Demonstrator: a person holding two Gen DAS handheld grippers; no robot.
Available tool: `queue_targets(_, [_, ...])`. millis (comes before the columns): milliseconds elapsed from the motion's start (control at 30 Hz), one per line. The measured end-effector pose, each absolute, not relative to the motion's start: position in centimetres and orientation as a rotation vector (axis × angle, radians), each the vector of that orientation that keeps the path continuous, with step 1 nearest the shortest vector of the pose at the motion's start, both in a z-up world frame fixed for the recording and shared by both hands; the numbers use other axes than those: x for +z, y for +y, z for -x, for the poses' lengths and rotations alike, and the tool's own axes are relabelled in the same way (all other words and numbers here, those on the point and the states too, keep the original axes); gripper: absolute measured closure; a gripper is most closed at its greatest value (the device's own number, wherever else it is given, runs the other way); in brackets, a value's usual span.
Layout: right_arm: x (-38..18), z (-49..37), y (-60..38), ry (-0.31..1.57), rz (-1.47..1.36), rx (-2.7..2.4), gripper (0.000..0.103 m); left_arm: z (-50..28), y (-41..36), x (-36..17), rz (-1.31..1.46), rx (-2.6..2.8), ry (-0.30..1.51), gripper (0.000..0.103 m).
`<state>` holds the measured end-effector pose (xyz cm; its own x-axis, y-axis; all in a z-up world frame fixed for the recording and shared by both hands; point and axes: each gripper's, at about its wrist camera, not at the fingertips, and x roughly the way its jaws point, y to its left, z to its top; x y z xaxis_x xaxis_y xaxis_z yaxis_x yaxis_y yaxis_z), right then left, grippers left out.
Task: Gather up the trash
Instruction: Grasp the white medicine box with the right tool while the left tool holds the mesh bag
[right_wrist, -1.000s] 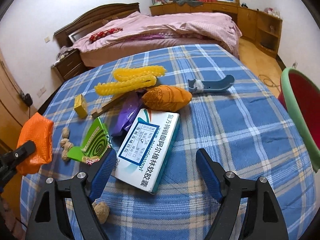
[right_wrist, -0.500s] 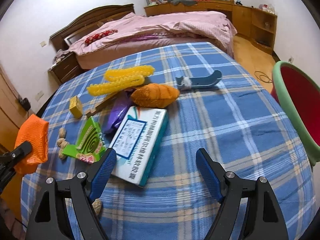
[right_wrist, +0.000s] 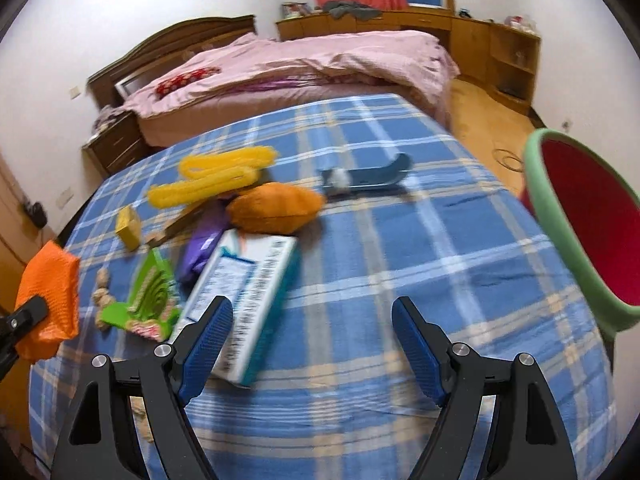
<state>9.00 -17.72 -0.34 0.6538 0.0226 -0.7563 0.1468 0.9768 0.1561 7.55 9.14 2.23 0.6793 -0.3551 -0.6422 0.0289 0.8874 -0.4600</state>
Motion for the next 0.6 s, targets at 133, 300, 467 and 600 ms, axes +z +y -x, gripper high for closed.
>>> queue_targets(133, [-0.1,-8.8,-17.5,0.878,-0.254,-0.037,0.021,-7.6,9.1,2.2,0.439,-0.223,0.803,0.086])
queue_targets(300, [-0.2,-8.7,-14.5,0.899,-0.207,0.036,0.021,-7.7,9.1,2.1,0.438,-0.221,0.804,0.086])
queue_targets(467, [-0.8,-9.3,-12.3,0.897,-0.108,0.026,0.020,-7.7,9.0,2.1,0.438,-0.223,0.804,0.086])
queue_targets(600, [-1.1,-10.2,-12.1,0.907,-0.058,-0.014,0.020,-7.7,9.1,2.1,0.437,-0.226,0.804,0.086])
